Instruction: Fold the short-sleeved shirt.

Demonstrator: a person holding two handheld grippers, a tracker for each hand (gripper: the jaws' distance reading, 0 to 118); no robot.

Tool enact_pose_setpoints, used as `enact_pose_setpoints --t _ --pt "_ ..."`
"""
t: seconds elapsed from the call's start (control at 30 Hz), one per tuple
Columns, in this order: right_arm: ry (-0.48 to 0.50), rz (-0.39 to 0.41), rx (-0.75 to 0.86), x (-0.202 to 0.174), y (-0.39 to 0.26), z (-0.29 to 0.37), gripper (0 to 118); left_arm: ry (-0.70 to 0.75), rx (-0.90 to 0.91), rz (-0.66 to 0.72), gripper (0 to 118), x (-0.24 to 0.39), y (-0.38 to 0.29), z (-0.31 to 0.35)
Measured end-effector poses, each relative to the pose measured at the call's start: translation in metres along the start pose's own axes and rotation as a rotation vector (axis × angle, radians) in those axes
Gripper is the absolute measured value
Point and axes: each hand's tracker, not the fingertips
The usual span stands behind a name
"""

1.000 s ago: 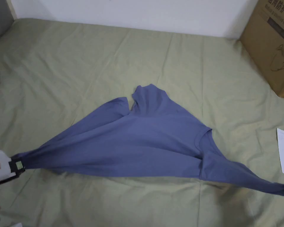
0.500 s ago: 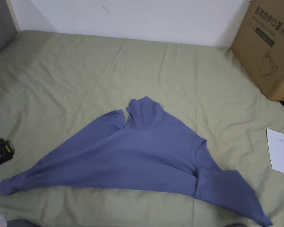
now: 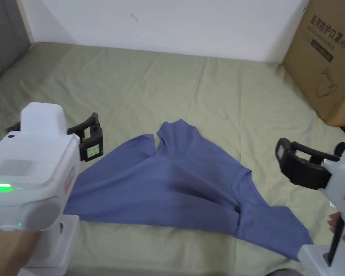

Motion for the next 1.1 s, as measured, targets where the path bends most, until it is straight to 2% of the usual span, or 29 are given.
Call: enact_pose_setpoints --t 0.03,0.07,0.1,0.13,0.17,0.2,0.53,0.6,0.63,0.7,0.77,0.83,0.87,0.9,1.0,1.1 --pt "0.007 -0.004 -0.002 -0.006 -0.003 -0.001 91 -0.024 -0.019 -0.009 33 0.002 -0.002 -0.001" --pt "0.023 -0.006 -0.002 -0.011 -0.007 -0.002 77 -0.033 -0.022 -0.007 22 0.005 -0.004 -0.001" --pt "0.024 -0.008 -0.001 -0.014 -0.010 -0.002 59 -0.043 -0.020 -0.006 13 0.007 -0.005 0.000" --pt "0.021 -0.013 0.001 -0.017 -0.013 -0.003 32 -0.056 -0.021 -0.008 0 0.009 -0.007 0.001" --pt "0.015 -0.015 0.001 -0.020 -0.015 -0.003 10 -0.055 -0.019 -0.009 0 0.014 -0.008 0.004" --pt "0.017 -0.018 0.004 -0.022 -0.016 -0.003 0 -0.056 -0.018 -0.013 0 0.015 -0.009 0.005" --pt "0.015 -0.047 -0.007 -0.015 -0.018 -0.006 0 -0.073 -0.059 0.033 0 -0.004 -0.009 -0.004" --pt "0.024 -0.051 -0.003 -0.012 -0.018 -0.004 0 -0.073 -0.098 0.092 0 -0.021 -0.007 -0.010" --pt "0.027 -0.054 -0.005 -0.026 -0.014 0.001 0 -0.080 -0.148 0.135 0 -0.033 -0.006 -0.015" --pt "0.026 -0.058 -0.014 -0.029 -0.014 0.002 0 -0.073 -0.196 0.206 12 -0.058 -0.006 -0.022" --pt "0.022 -0.055 -0.022 -0.024 -0.017 0.000 0 -0.024 -0.295 0.220 47 -0.086 -0.010 -0.035" --pt "0.019 -0.051 -0.039 -0.022 -0.021 -0.003 0 0.024 -0.407 0.220 93 -0.106 -0.020 -0.043" --pt "0.020 -0.049 -0.046 -0.022 -0.022 -0.004 0 0.041 -0.467 0.231 108 -0.116 -0.027 -0.048" --pt "0.018 -0.050 -0.055 -0.019 -0.025 -0.007 0 0.058 -0.537 0.249 118 -0.128 -0.037 -0.055" --pt "0.020 -0.051 -0.081 -0.020 -0.030 -0.013 0 0.077 -0.672 0.256 118 -0.156 -0.073 -0.071" --pt "0.019 -0.052 -0.110 -0.022 -0.034 -0.018 0 0.116 -0.836 0.168 118 -0.166 -0.109 -0.088"
